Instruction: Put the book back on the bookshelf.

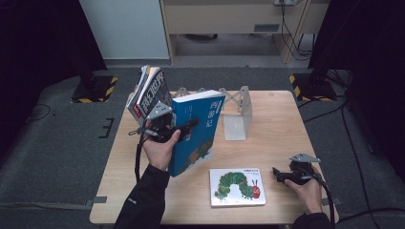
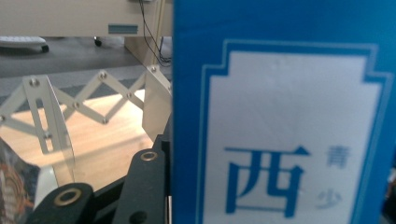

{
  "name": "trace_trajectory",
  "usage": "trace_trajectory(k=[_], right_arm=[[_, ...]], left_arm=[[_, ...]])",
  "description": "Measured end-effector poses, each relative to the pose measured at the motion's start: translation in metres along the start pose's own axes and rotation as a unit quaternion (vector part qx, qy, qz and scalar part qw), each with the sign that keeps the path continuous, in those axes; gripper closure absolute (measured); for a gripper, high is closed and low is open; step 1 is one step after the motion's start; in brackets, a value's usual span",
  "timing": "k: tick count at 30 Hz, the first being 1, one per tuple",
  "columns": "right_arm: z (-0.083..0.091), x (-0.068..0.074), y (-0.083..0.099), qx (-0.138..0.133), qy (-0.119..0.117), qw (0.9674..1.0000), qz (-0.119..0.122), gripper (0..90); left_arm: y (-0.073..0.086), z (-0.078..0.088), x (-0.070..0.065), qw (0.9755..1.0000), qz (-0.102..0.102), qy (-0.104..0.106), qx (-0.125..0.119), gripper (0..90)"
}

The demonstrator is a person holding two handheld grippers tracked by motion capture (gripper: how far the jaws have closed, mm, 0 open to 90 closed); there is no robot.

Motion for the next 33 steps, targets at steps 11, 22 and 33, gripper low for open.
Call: trace_trajectory(k=[11,22,33], right_arm=[[-0.001,-0.001,0.0,0.005,-0.003,1.0,-0.002,4.6],[-0.001,-0.001,0.0,0.007,-0.004,1.0,0.002,4.4],[-0.001,0.0,0.0,0.007,-0.003,1.0,0.001,4.0]], left_arm=[[-0.018,-0.031,0.011,0.999,0.003,-0.032,-0.032,60.0],[-0.017,-0.064,0.039,0.9969,0.027,-0.063,-0.038,60.1],[-0.018,-0.096,0.058,0.9921,0.021,-0.102,-0.07,60.0]])
Point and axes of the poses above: each handheld gripper's, and its own axes: z roughly backward along the jaws, y roughly out of its underside, x roughly to its left, the point moved 2 cm from there along -z, roughly forward along the jaws, and after that the axes turned 13 degrees about z, right-handed, at the moved point
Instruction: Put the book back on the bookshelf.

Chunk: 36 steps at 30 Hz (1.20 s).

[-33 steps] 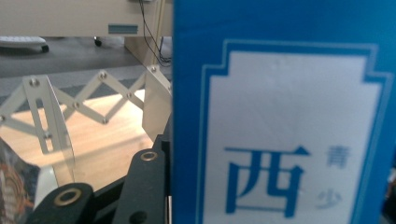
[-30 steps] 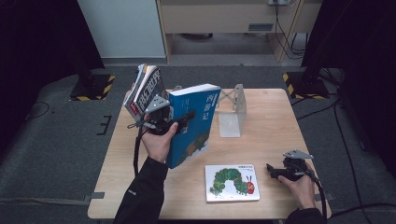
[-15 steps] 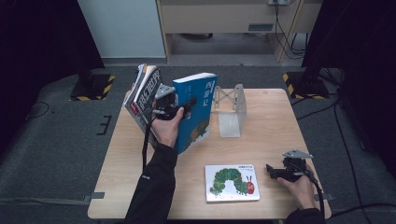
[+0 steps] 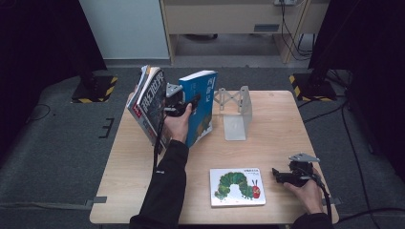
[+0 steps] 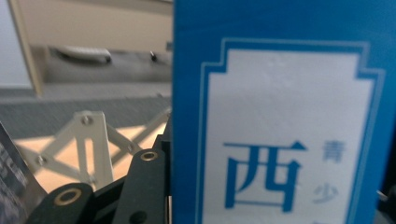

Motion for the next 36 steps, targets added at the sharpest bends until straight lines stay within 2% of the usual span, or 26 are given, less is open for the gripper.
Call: trace_trajectory(k=[2,6,10,13,15,18,22,26,36], right_arm=[[0.0,0.0,0.0,0.0,-0.001,1.0,0.0,3.9],[0.0,0.0,0.0,0.0,-0.001,1.0,0.0,3.9],[0.0,0.0,0.0,-0.001,-0.001,1.0,0.0,3.8],[0.0,0.0,0.0,0.0,-0.002,1.0,0.002,3.7],[0.0,0.0,0.0,-0.001,-0.001,1.0,0.001,3.7],[0.0,0.0,0.0,0.0,-0.001,1.0,0.002,3.7],[0.0,0.0,0.0,0.0,-0.001,1.0,0.001,3.6],[0.0,0.0,0.0,0.001,-0.001,1.0,0.002,3.5],[0.0,0.0,0.0,0.0,-0.002,1.0,0.004,3.4]], left_arm=[[0.0,-0.005,0.002,1.0,0.003,-0.005,-0.001,60.0],[0.003,-0.016,0.008,0.9994,0.03,-0.012,-0.012,60.0],[0.011,-0.024,0.005,0.9998,0.014,-0.006,-0.016,59.8],[0.015,-0.023,0.004,0.9995,0.014,-0.002,-0.029,59.7],[0.02,-0.022,0.003,0.9994,0.009,0.0,-0.034,59.7],[0.026,-0.018,0.0,0.9993,-0.011,-0.009,-0.034,59.3],[0.033,-0.01,0.0,0.9993,-0.006,0.001,-0.037,58.6],[0.041,-0.001,-0.001,0.999,-0.015,0.004,-0.042,58.4],[0.057,0.021,0.005,0.9989,-0.023,-0.005,-0.041,57.9]])
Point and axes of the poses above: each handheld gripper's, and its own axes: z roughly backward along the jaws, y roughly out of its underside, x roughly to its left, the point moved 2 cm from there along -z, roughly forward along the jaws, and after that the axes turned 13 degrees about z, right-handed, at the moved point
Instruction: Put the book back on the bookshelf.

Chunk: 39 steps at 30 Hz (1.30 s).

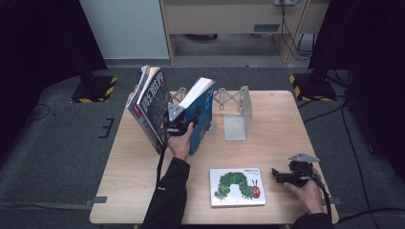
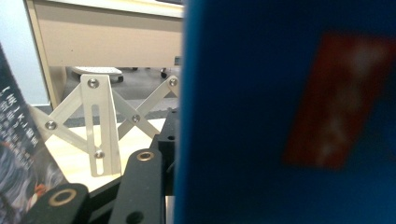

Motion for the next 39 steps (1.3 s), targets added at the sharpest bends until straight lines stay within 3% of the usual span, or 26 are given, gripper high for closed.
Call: trace_trajectory(k=[15,18,24,29,39], right_arm=[[0.0,0.0,0.0,0.0,0.0,1.0,0.002,3.3],[0.0,0.0,0.0,0.001,-0.001,1.0,0.002,3.3],[0.0,0.0,0.0,0.001,-0.001,1.0,0.001,2.8],[-0.001,0.0,-0.001,0.002,-0.001,1.0,0.0,2.5],[-0.001,0.0,-0.001,0.002,-0.001,1.0,-0.001,2.3]], left_arm=[[0.014,0.009,-0.015,0.9997,-0.023,-0.001,-0.013,56.8],[0.015,0.007,-0.018,0.9996,-0.021,0.0,-0.017,56.6],[0.013,0.001,-0.019,0.9994,-0.014,-0.019,-0.024,56.4],[0.011,-0.005,-0.016,0.9996,0.002,-0.017,-0.022,56.0],[0.011,-0.011,-0.018,0.9996,0.004,-0.013,-0.024,55.2]])
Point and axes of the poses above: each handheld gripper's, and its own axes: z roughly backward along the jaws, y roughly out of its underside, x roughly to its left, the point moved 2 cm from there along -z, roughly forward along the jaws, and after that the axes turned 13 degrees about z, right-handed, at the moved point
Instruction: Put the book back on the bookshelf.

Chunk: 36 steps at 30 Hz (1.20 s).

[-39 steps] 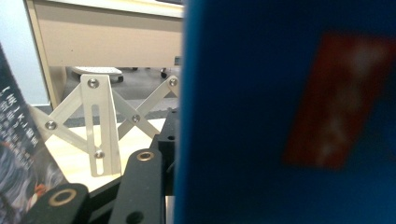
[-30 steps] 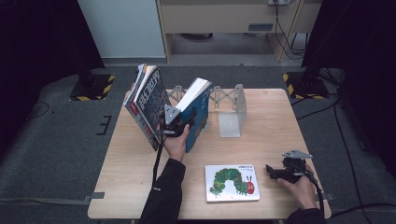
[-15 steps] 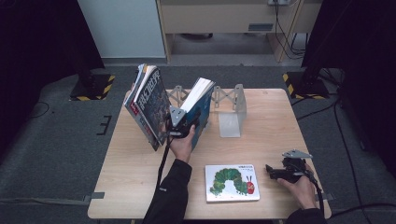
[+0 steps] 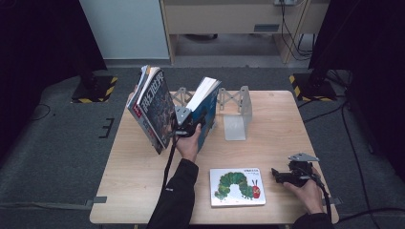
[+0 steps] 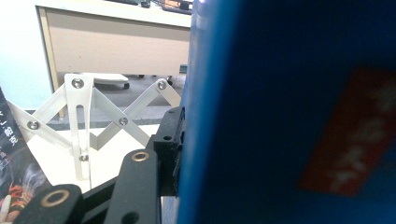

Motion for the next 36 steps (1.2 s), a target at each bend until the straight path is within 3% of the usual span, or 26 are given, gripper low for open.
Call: trace_trajectory(k=[5,10,12,15,23,31,36], right_arm=[[0.0,0.0,0.0,0.0,0.0,1.0,0.0,2.3],[0.0,0.0,0.0,0.0,0.0,1.0,0.0,2.4],[0.0,0.0,0.0,0.0,0.0,1.0,0.0,2.3],[0.0,0.0,0.0,-0.001,0.0,1.0,0.002,2.3],[-0.001,0.0,0.0,-0.001,0.001,1.0,0.0,2.1],[-0.001,0.0,-0.001,-0.001,0.0,1.0,0.003,1.9],[-0.002,0.0,-0.001,-0.001,0.0,1.0,0.004,1.9]], left_arm=[[0.002,0.006,0.007,0.9998,0.005,0.017,-0.001,53.9],[0.013,0.016,0.011,0.9997,0.002,0.02,0.013,51.0],[0.016,0.02,0.014,0.9995,0.011,0.027,0.012,51.5],[0.017,0.022,0.016,0.9995,0.007,0.027,0.011,54.6],[0.017,0.019,0.011,0.9996,0.018,0.016,0.011,56.1],[0.012,0.007,0.011,0.9996,0.028,-0.009,0.007,56.5],[0.013,0.009,0.011,0.9996,0.027,-0.002,0.006,56.7]])
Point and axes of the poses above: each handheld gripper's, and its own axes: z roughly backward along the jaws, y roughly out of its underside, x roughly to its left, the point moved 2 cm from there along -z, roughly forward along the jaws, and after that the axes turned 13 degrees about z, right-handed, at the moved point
